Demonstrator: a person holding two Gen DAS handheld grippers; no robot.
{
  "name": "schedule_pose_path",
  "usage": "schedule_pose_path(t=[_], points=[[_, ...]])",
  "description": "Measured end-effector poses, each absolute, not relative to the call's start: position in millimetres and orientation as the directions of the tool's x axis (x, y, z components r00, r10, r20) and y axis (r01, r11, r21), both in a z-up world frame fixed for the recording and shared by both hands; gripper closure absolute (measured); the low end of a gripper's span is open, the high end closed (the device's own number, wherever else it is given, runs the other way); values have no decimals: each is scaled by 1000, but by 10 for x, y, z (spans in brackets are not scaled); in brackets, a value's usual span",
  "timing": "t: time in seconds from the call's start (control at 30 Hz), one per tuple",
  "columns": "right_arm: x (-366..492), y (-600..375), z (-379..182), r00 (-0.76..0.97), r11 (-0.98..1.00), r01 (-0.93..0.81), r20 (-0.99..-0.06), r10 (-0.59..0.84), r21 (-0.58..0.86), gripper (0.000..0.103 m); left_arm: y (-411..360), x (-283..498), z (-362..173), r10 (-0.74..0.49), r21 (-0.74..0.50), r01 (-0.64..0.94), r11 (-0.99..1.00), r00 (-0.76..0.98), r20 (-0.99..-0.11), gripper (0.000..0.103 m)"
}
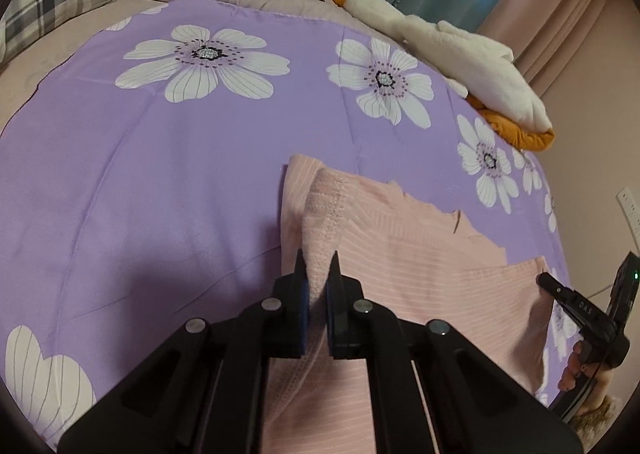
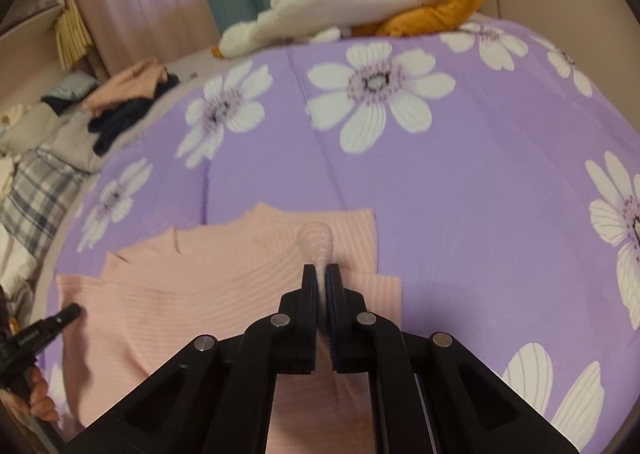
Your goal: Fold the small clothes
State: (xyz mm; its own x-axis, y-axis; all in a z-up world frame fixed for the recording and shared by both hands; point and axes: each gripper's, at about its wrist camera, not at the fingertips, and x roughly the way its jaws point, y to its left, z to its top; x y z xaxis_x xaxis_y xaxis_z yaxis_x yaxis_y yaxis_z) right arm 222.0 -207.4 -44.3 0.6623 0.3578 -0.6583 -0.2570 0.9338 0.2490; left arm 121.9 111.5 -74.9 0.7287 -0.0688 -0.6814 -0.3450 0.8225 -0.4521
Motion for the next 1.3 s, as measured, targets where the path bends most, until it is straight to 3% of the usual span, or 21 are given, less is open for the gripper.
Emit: schedule_pose_path(t=[0.43, 0.67, 0.93, 1.3], points=[[2005, -2223, -52, 722, 916, -276, -566, 398, 291, 96, 1087, 1067, -374, -82, -477, -285, 831, 786, -613, 98], [2202, -2201, 53, 736, 930, -268, -569, 366, 252, 96, 1174, 1310, -206, -63, -450, -270, 851, 798, -599, 98], [2685, -2127, -125, 706, 941, -233, -623, 338, 247, 96, 1314, 1755, -309, -76, -449, -278, 849, 777, -625, 98], [3103, -2118, -807, 579, 962, -153, -768, 274, 228, 96, 1389, 2164, -916, -62, -378, -357, 854, 652, -756, 97]])
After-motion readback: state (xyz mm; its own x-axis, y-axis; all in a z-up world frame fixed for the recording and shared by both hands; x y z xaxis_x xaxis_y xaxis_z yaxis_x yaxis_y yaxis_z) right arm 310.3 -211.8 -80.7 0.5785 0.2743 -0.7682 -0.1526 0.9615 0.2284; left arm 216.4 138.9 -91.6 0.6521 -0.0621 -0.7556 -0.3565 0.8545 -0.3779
